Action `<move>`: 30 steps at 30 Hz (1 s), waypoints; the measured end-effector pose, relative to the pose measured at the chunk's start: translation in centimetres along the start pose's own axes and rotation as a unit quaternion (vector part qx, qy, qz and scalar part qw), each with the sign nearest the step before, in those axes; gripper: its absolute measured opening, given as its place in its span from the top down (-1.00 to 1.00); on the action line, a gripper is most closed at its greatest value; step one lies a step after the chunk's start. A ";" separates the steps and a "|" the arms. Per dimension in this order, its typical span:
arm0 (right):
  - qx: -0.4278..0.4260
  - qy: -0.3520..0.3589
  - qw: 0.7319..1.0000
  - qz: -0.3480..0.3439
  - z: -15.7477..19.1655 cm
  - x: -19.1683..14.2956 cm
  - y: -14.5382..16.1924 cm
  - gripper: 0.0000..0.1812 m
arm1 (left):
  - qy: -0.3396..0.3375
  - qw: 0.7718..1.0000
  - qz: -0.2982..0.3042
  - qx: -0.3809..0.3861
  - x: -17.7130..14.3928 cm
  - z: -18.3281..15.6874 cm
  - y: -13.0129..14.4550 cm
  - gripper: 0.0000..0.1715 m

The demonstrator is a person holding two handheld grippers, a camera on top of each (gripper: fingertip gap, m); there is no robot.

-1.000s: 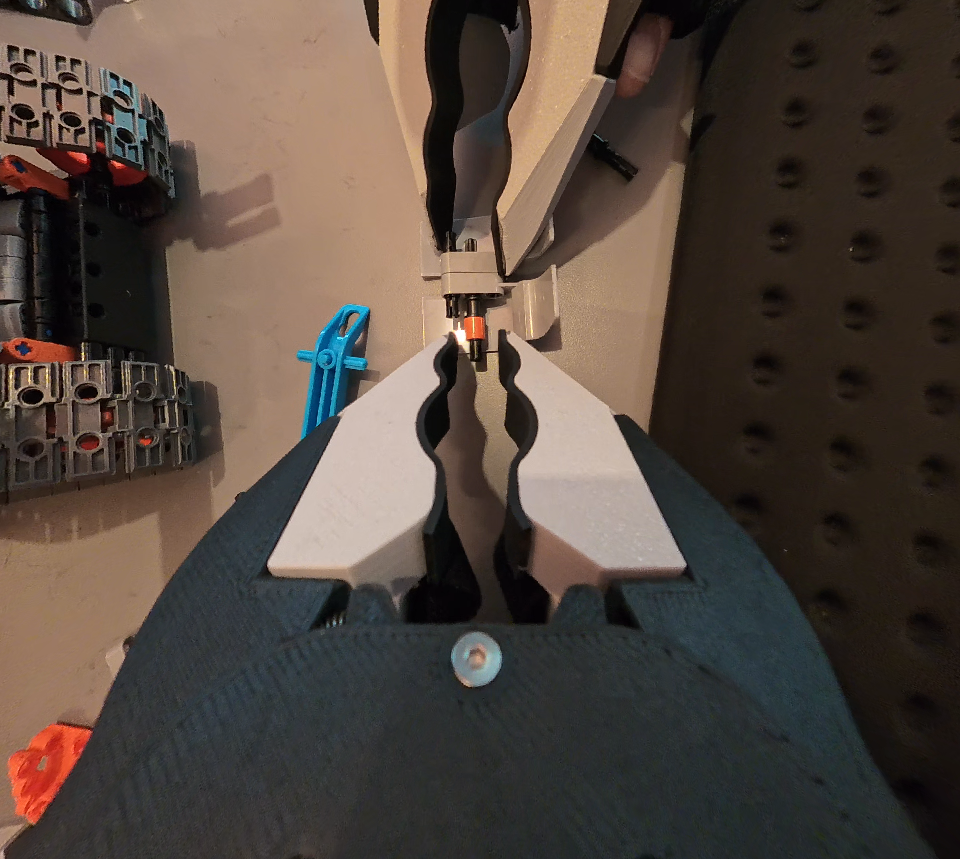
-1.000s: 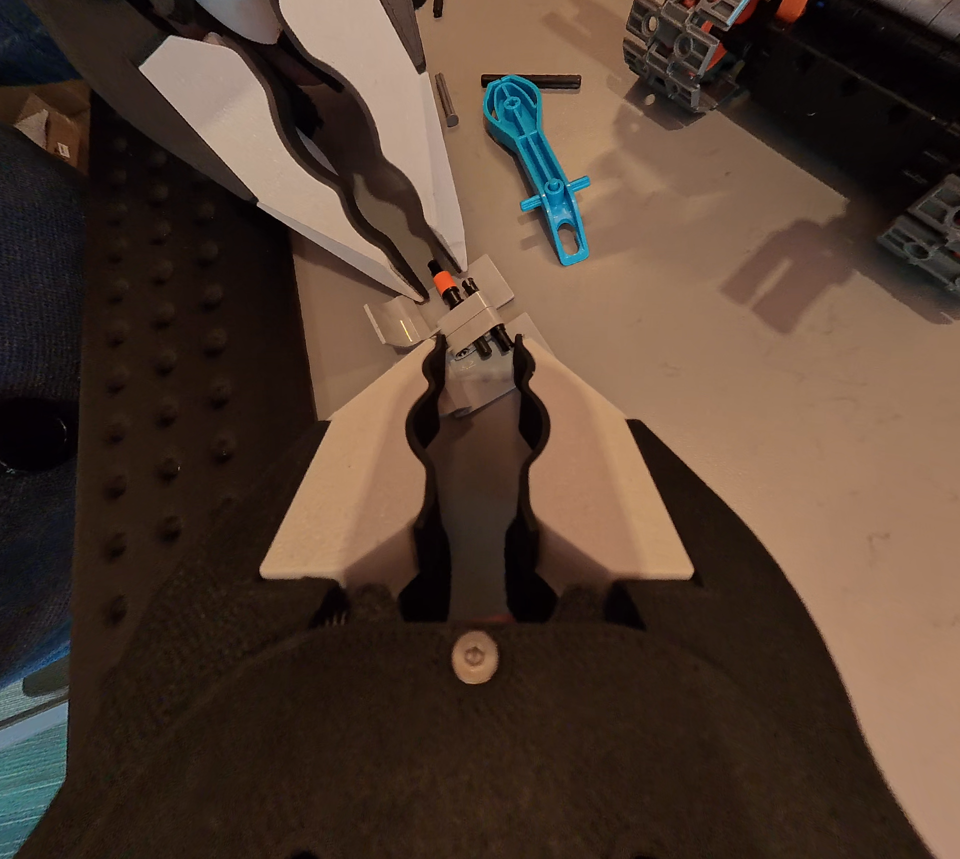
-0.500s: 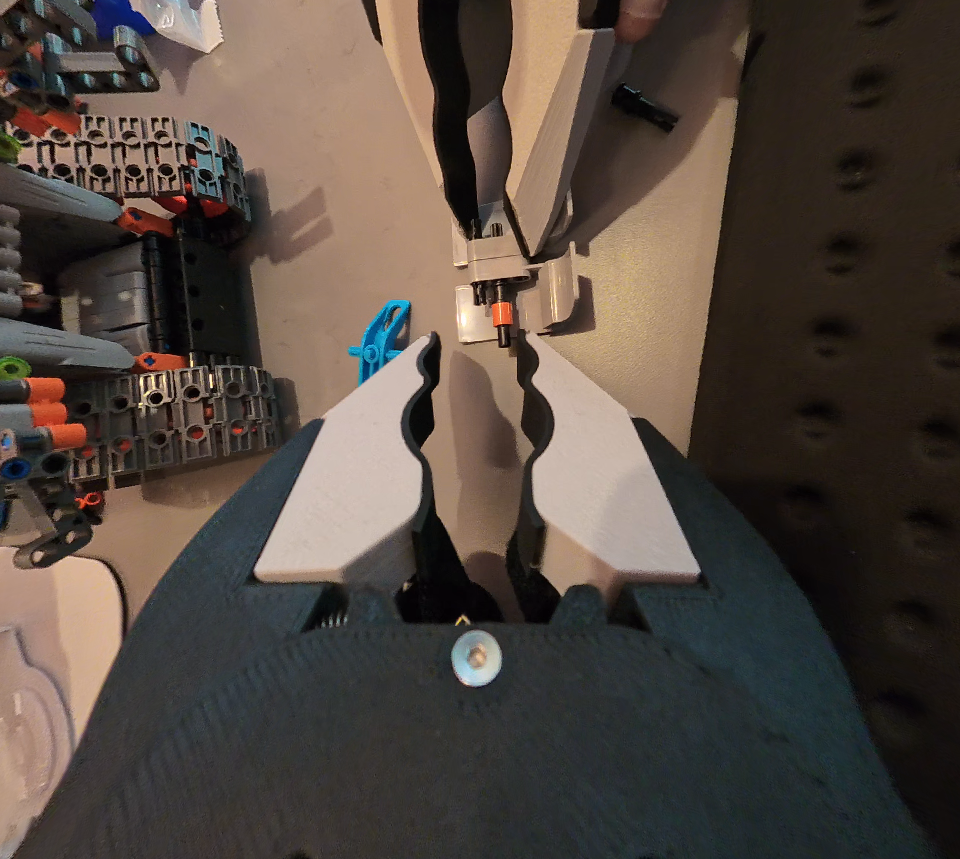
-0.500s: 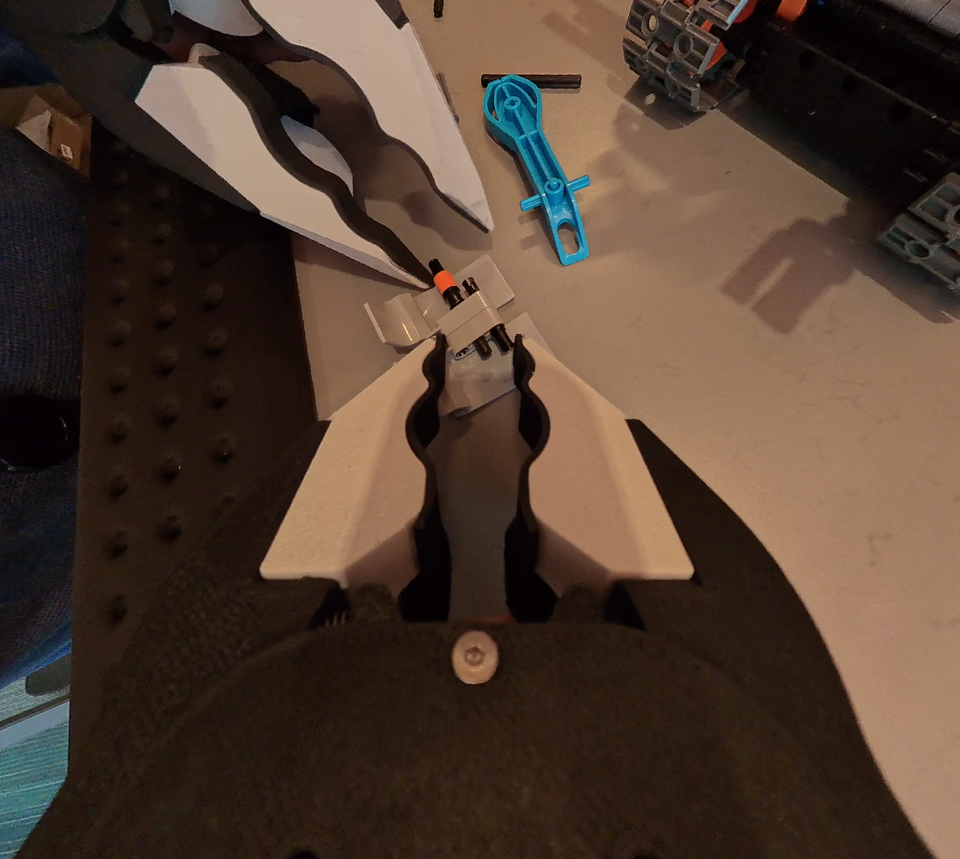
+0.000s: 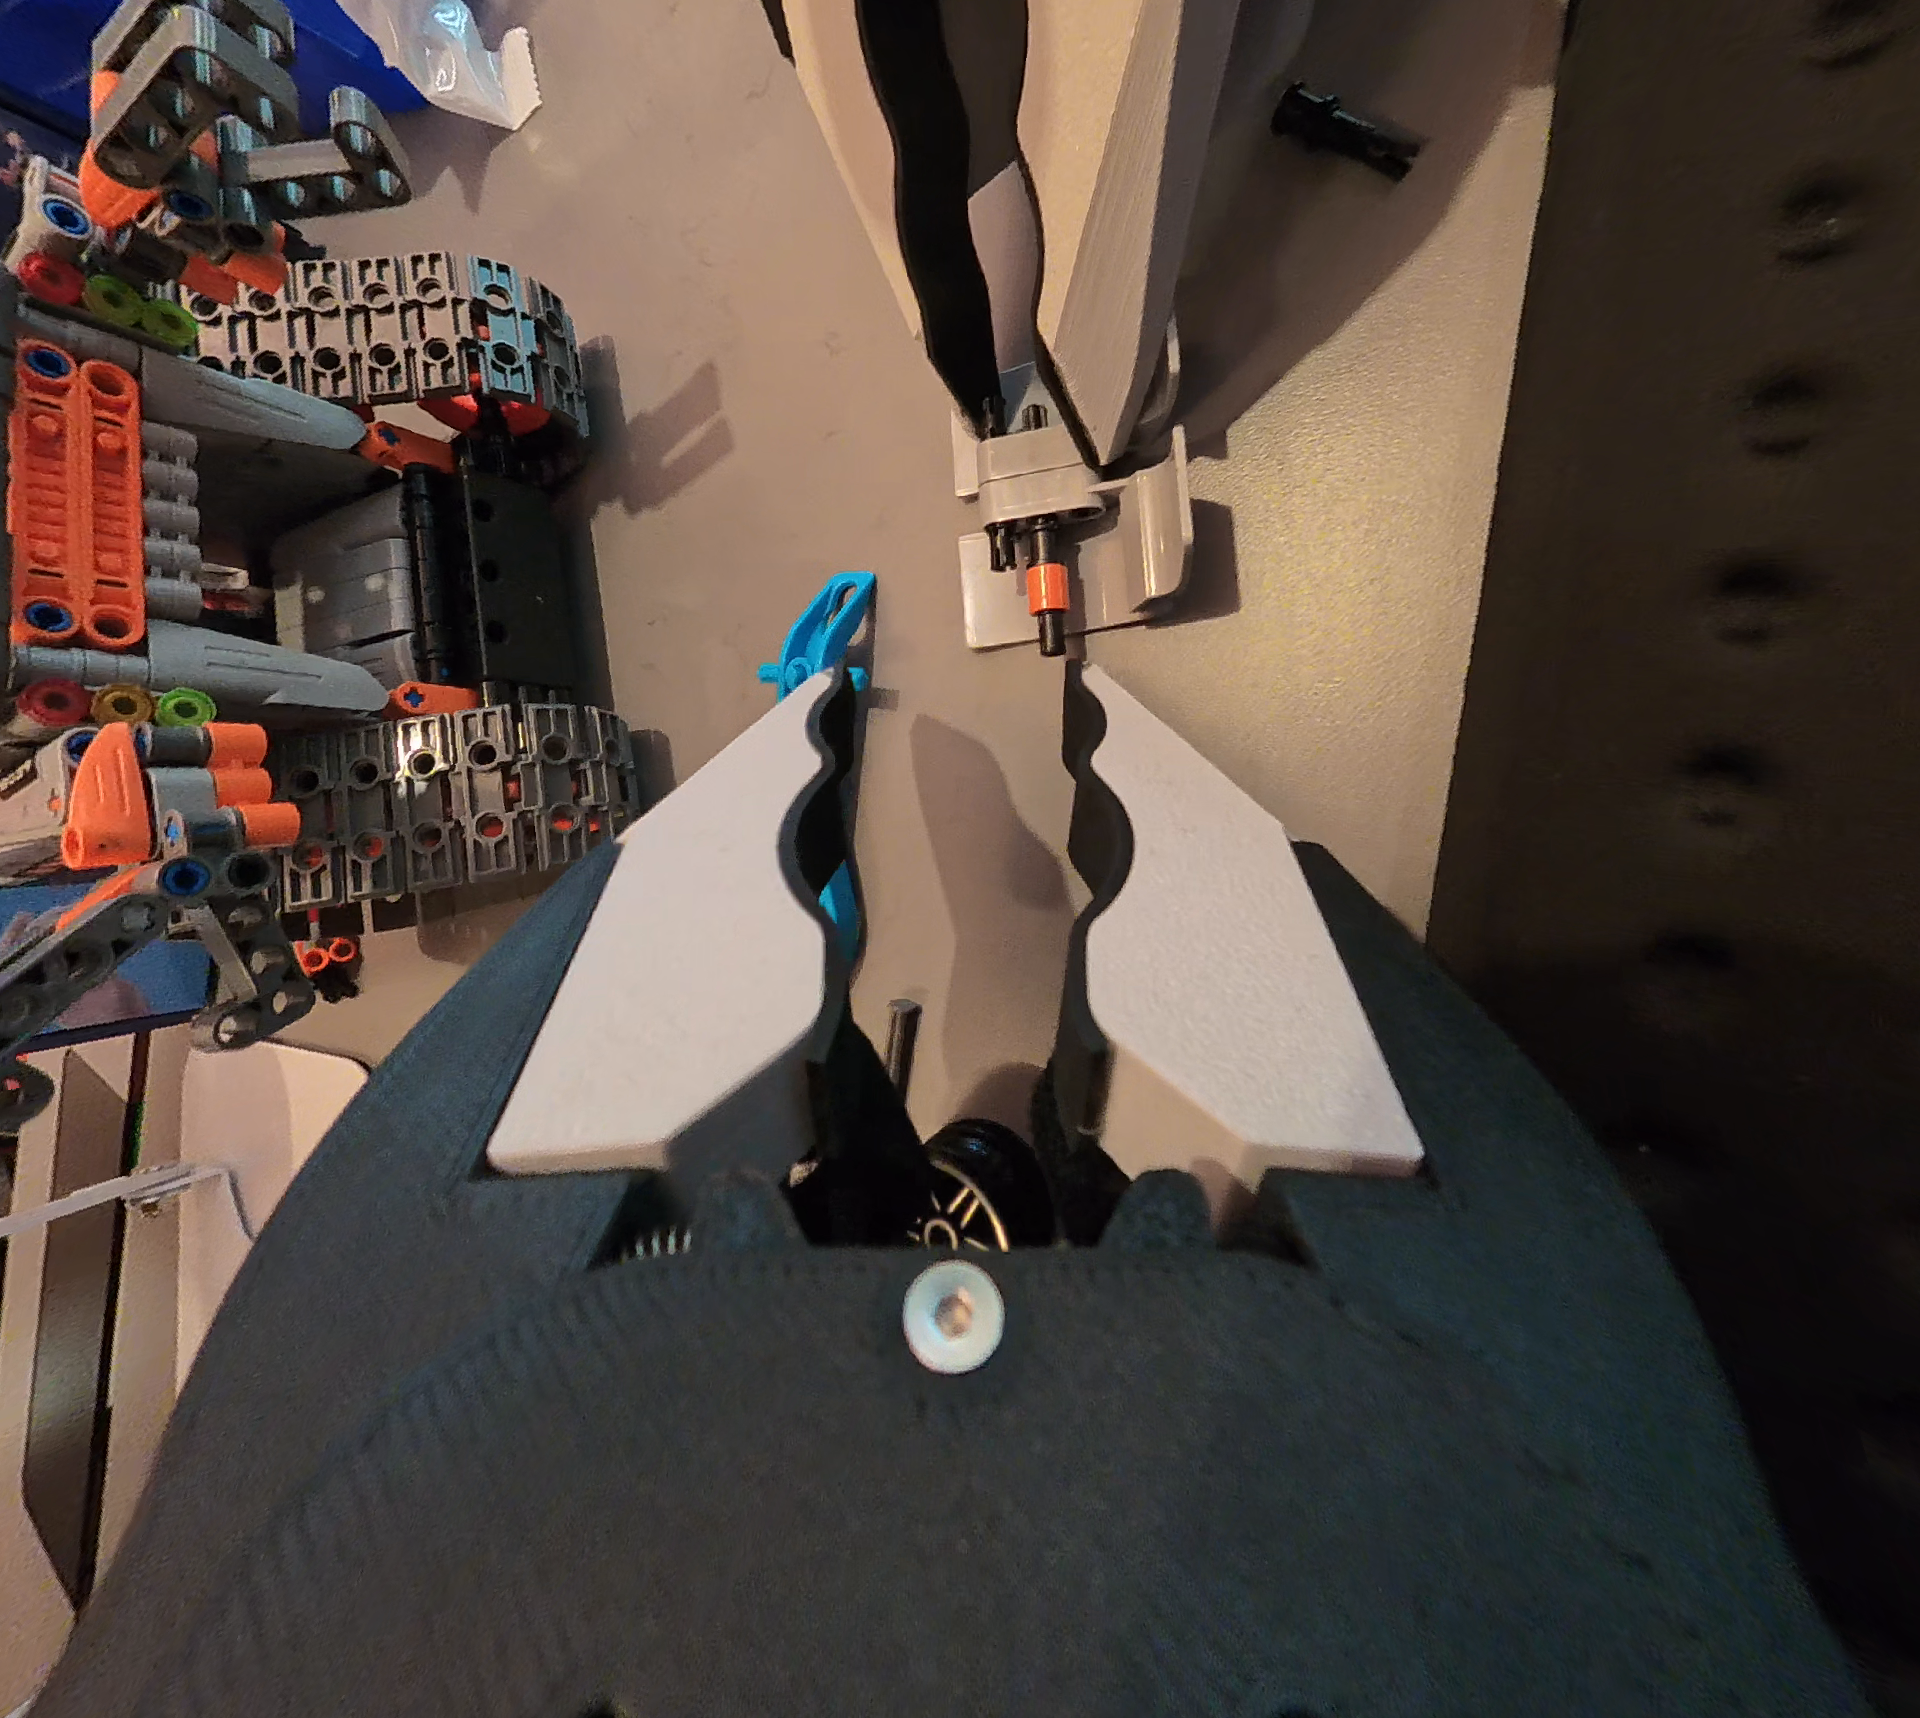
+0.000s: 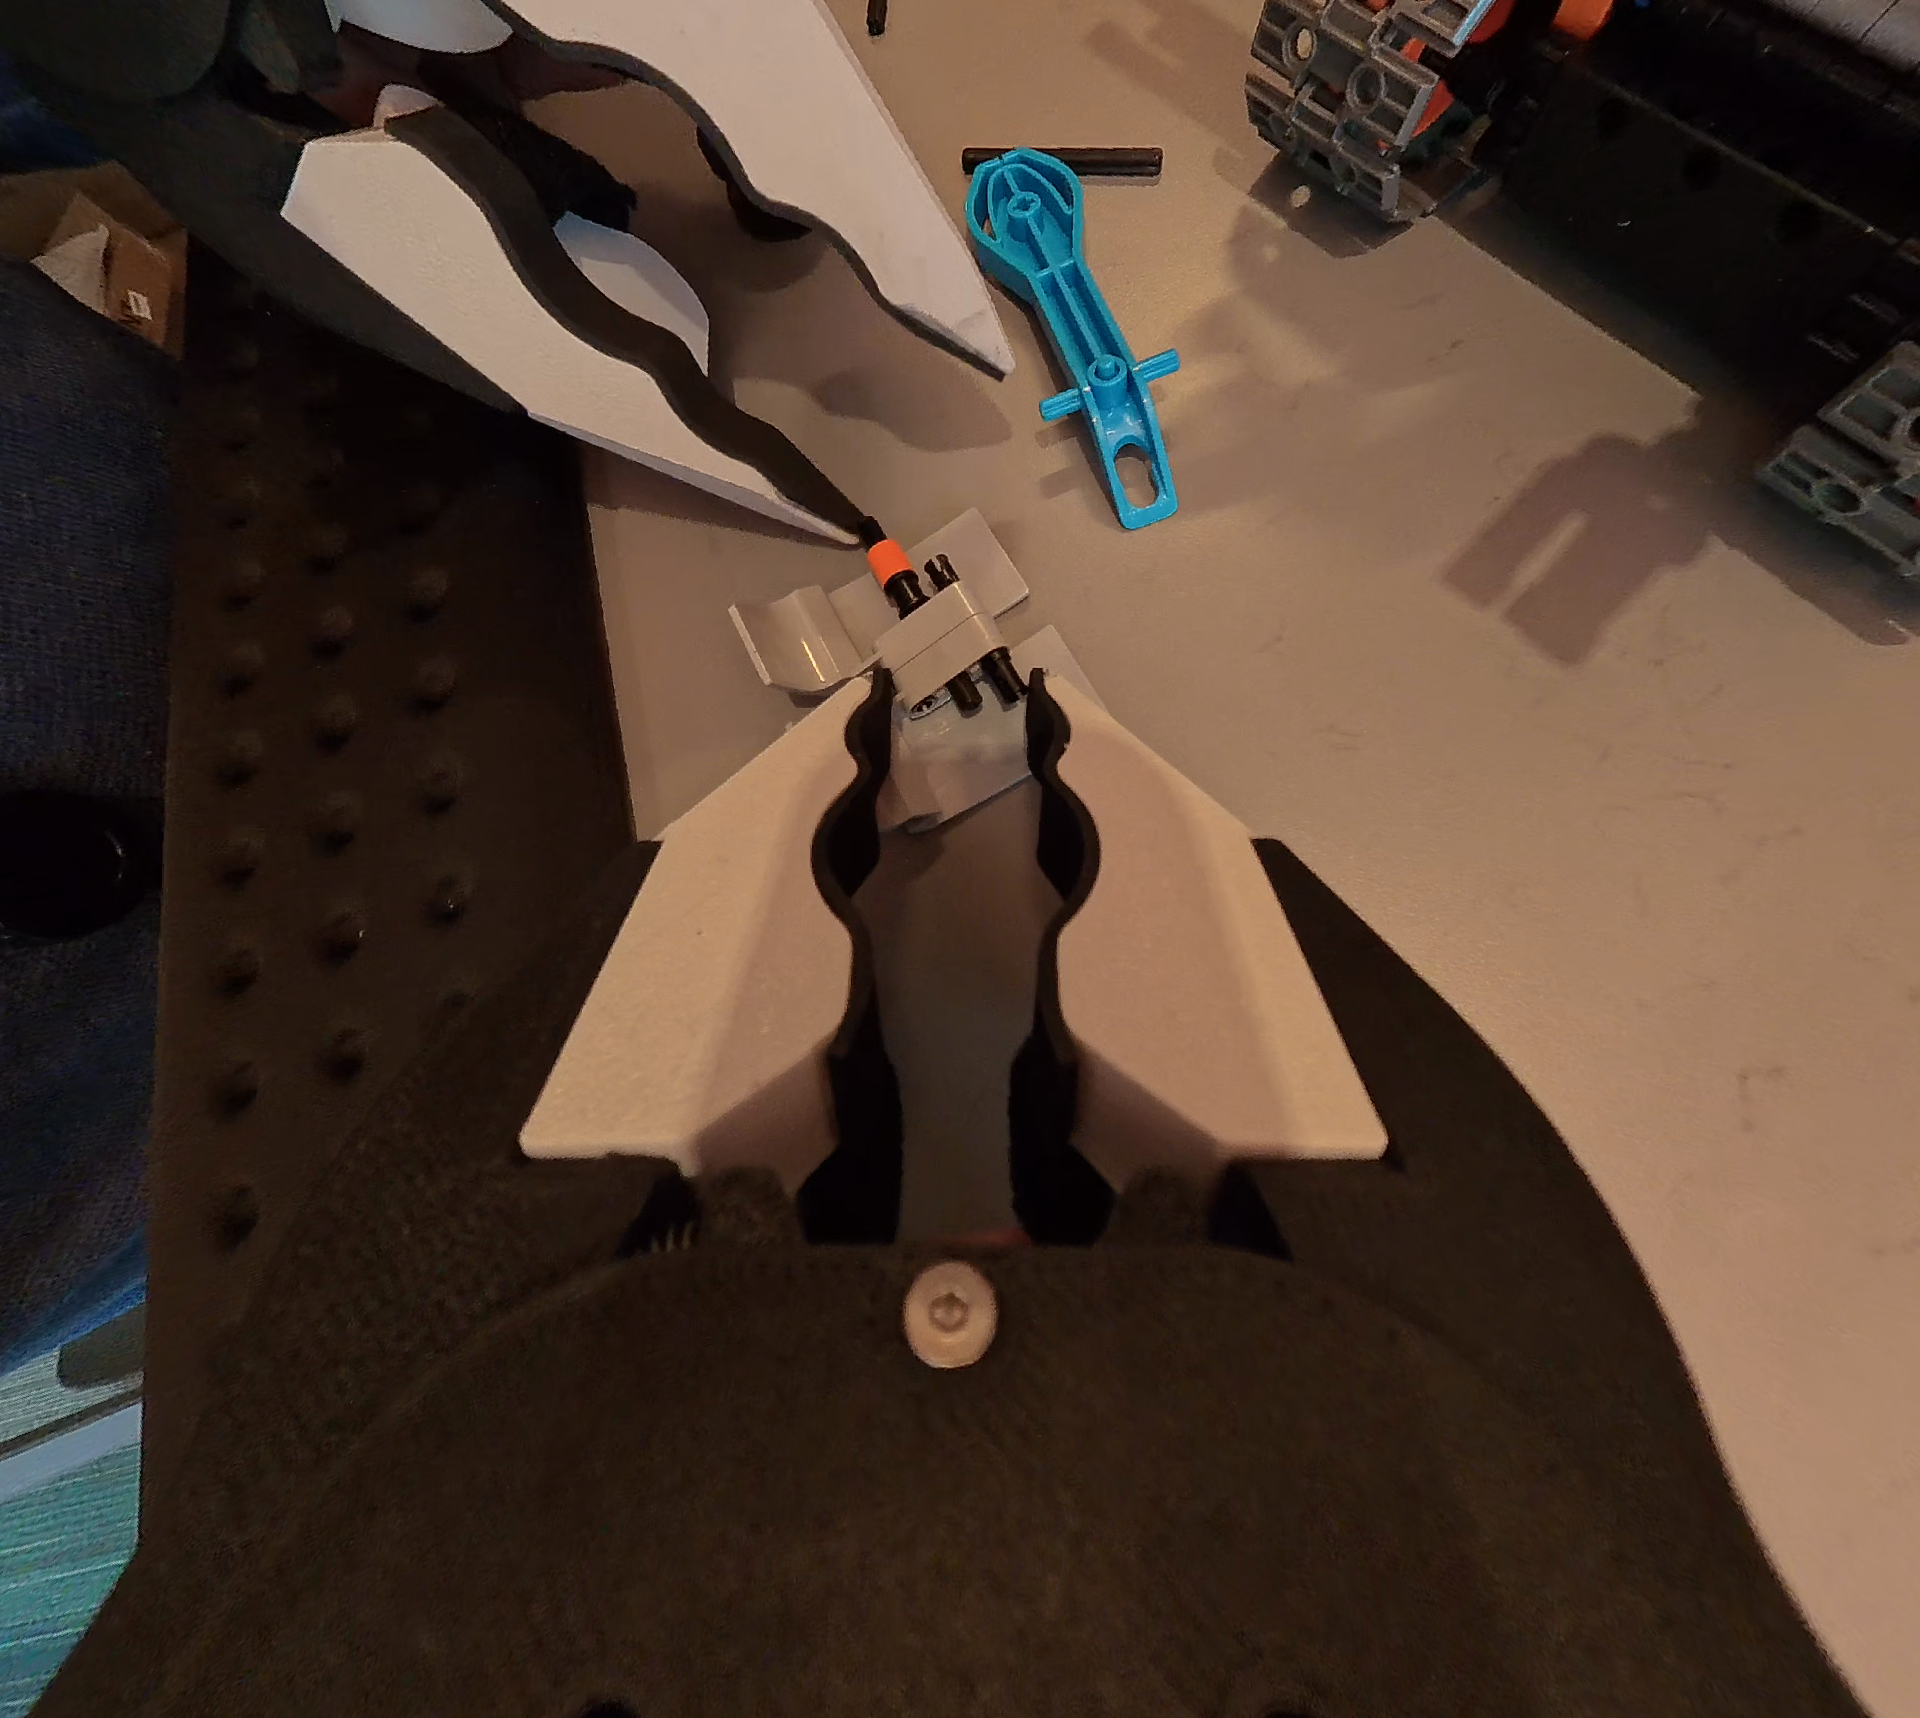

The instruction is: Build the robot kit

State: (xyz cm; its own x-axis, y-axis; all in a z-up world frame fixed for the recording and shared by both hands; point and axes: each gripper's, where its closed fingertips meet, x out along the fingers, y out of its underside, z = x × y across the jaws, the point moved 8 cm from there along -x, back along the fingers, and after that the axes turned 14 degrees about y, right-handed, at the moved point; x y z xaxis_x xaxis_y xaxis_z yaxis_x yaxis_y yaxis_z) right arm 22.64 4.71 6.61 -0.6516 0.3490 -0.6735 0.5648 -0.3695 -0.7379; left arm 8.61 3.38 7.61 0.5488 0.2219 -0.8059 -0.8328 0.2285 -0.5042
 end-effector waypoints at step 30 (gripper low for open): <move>0.018 0.018 0.999 -0.036 -0.8 -1.8 0.0 0.58 | -0.042 0.975 0.025 -0.218 -14.2 1.8 13.7 0.66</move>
State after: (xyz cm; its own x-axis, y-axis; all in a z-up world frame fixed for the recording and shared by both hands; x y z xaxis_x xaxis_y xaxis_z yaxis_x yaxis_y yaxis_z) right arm 24.24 4.77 7.77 -0.6704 0.4061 -0.6210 0.4991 -0.3724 -0.7824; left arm -10.42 5.06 12.70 0.4951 0.3034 -0.8142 -0.8002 -0.2058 -0.5633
